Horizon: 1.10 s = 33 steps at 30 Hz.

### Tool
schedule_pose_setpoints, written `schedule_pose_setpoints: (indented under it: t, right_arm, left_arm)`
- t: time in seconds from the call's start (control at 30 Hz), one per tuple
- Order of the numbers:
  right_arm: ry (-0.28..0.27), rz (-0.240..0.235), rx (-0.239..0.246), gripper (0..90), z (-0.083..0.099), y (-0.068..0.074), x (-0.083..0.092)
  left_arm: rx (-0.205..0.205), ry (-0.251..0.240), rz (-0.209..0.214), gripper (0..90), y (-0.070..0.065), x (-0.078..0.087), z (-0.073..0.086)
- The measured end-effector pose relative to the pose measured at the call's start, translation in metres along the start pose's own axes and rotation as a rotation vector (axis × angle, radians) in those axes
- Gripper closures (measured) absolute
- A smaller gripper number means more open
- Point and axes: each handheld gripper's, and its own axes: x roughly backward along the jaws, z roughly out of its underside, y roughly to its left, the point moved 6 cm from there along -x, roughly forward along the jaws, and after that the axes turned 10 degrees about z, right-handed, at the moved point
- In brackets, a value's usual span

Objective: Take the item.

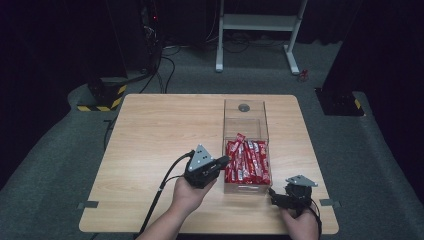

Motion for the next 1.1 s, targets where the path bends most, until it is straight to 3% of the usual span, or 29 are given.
schedule_pose_setpoints:
  t: [1.1]
  right_arm:
    - [0.000, -0.002, 0.000, 8.3, 0.000, 0.000, 0.000]
  left_arm:
    - [0.053, -0.044, -0.124, 88.5, 0.055, 0.055, 0.015]
